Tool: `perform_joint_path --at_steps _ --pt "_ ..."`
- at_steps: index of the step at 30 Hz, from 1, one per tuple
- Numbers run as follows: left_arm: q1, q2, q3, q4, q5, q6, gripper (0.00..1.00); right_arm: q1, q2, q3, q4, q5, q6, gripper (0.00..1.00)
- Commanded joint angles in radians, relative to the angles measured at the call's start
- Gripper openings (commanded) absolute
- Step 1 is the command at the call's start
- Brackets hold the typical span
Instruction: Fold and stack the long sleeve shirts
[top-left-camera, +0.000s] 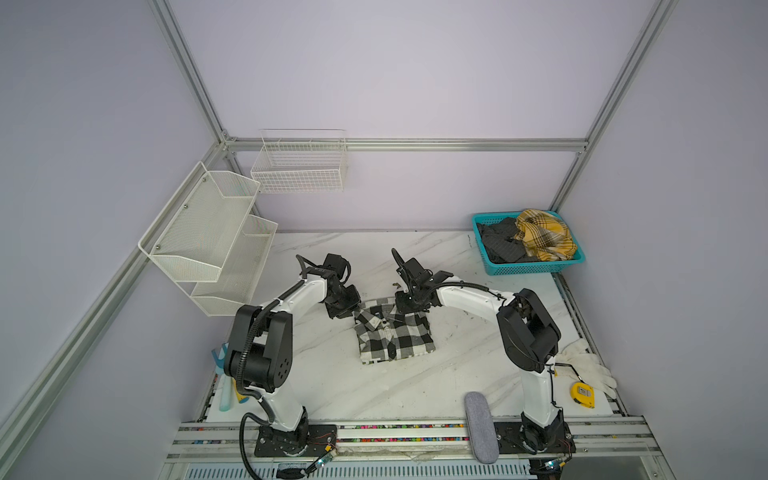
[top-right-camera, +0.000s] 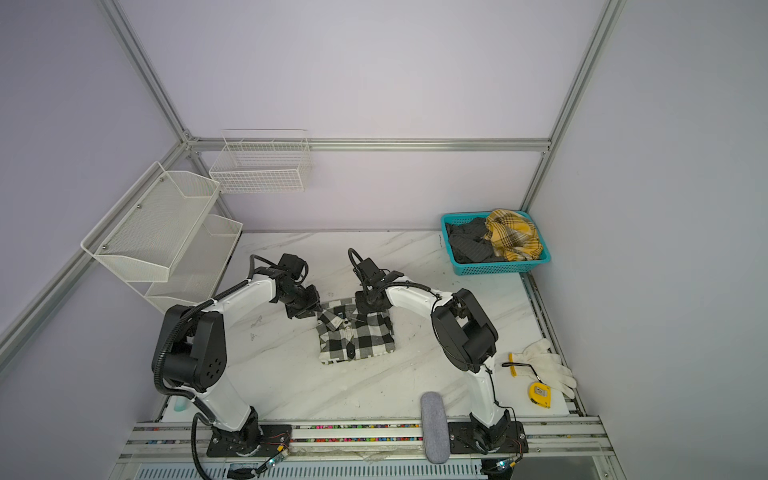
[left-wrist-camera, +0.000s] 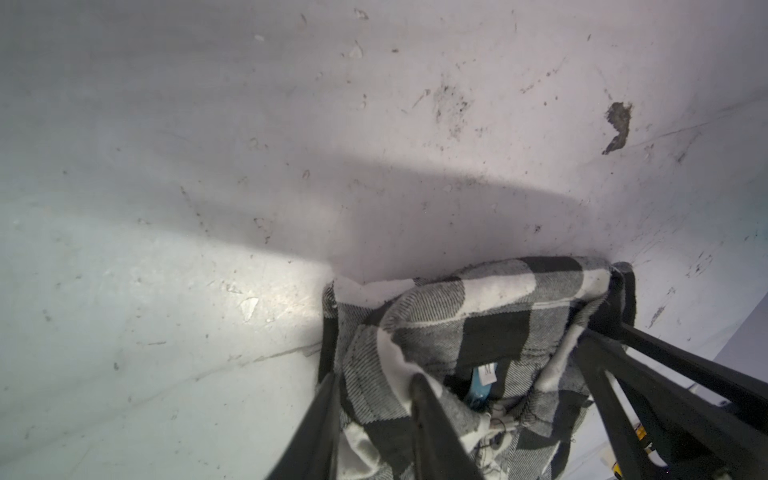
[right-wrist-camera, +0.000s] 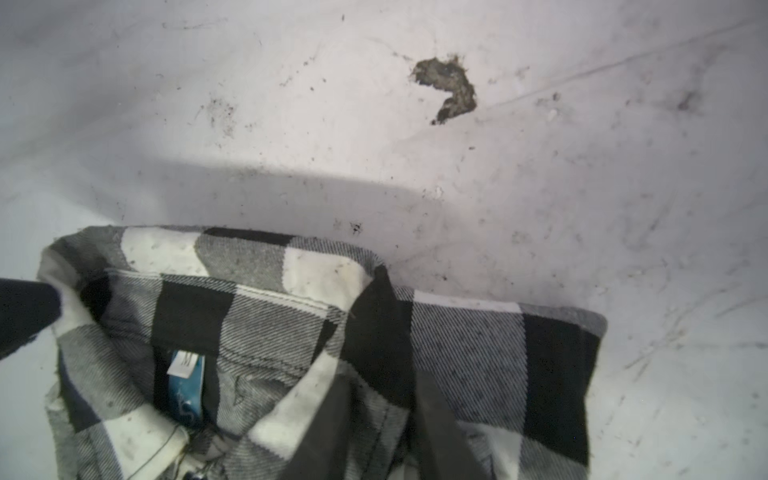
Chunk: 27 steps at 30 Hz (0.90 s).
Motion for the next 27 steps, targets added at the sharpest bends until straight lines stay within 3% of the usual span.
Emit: perform_joint_path --at_steps 1,4,5,15,24,25,27 --pt "-0.028 0.001 0.085 0.029 0.033 0.025 0.16 -0.001 -0.047 -0.019 -0.021 0.011 -0.014 0.12" --pt "-0.055 -0.006 0.103 0.028 0.01 0.032 0.01 -0.001 -0.099 -0.057 -0.002 0.021 0.011 0.03" --pt "-0.063 -0.009 0.11 0.027 -0.001 0.031 0.0 -0.001 -0.118 -0.069 -0.001 0.028 0.019 0.01" --pt "-0.135 0.006 0.168 0.029 -0.074 0.044 0.0 -0.003 -0.283 -0.217 0.025 0.134 0.104 0.0" --pt "-0.172 0.113 0.19 0.069 -0.11 0.048 0.0 -0.066 -0.229 -0.348 0.095 0.139 0.134 0.0" --pt "-0.172 0.123 0.188 0.069 -0.11 0.047 0.0 -0.073 -0.213 -0.352 0.11 0.12 0.124 0.05" --pt "-0.172 0.12 0.179 0.069 -0.108 0.044 0.0 -0.073 -0.186 -0.332 0.107 0.099 0.104 0.25"
